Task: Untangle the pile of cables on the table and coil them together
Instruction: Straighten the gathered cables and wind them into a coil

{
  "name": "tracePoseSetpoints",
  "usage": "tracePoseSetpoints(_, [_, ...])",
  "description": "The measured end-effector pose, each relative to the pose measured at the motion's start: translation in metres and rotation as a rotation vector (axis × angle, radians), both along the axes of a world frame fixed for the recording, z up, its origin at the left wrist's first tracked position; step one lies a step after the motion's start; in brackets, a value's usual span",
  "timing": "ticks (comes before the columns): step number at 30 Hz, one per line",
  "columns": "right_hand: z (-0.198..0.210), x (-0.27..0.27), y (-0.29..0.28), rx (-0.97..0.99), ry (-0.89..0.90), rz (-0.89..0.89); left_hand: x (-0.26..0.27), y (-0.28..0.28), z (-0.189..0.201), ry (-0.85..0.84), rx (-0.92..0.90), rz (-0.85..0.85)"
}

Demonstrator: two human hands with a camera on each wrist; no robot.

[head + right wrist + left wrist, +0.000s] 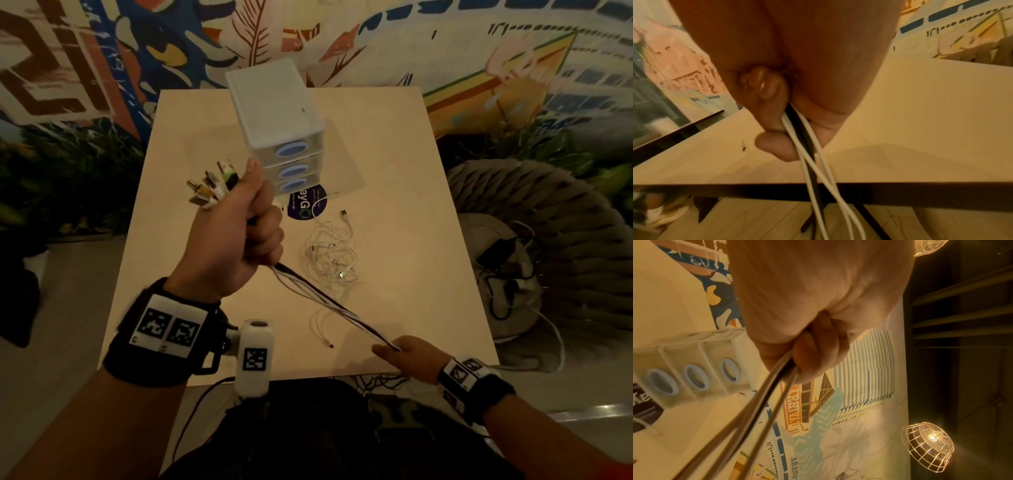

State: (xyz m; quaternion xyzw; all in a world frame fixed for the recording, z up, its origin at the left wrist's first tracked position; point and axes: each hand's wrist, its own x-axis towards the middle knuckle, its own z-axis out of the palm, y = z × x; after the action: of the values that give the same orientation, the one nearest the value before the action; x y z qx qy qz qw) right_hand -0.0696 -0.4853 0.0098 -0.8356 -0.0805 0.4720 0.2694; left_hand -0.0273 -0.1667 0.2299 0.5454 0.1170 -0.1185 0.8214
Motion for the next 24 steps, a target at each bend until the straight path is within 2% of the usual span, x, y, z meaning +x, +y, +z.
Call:
tracePoseSetpoints(3, [0.002, 0.004, -0.004, 0.019, 0.012, 0.037, -0.001, -0.002, -0.001, 0.031, 0.0, -0.006])
tracePoseSetpoints(6, [0.012, 0.017, -0.006, 0.005, -0.002, 0.166, 0.0, -0.001, 0.0, 0.054, -0.044, -0.015])
tracePoseSetpoints(10, [0.039, 0.056, -0.004, 0.201, 0.02, 0.062, -0.003, -0.004, -0.006, 0.096, -0.064, -0.025])
tracePoseSetpoints(12, [0.052, 0.089, 0.002, 0.257, -0.044, -0.015, -0.006, -0.008, -0.012, 0.118, -0.076, -0.033])
tracePoseSetpoints(14, [0.057, 0.126, 0.013, 0.195, -0.202, -0.099, -0.01, -0.011, -0.017, 0.14, -0.09, -0.041])
tracePoseSetpoints(17, [0.047, 0.186, 0.043, -0.013, -0.425, -0.17, -0.015, -0.015, -0.025, 0.156, -0.089, -0.041])
tracePoseSetpoints(20, [0.029, 0.23, 0.078, -0.199, -0.451, -0.137, -0.019, -0.011, -0.035, 0.184, -0.102, -0.027])
tracePoseSetpoints(24, [-0.002, 0.251, 0.107, -0.361, -0.454, -0.013, -0.023, 0.006, -0.051, 0.177, -0.126, -0.05])
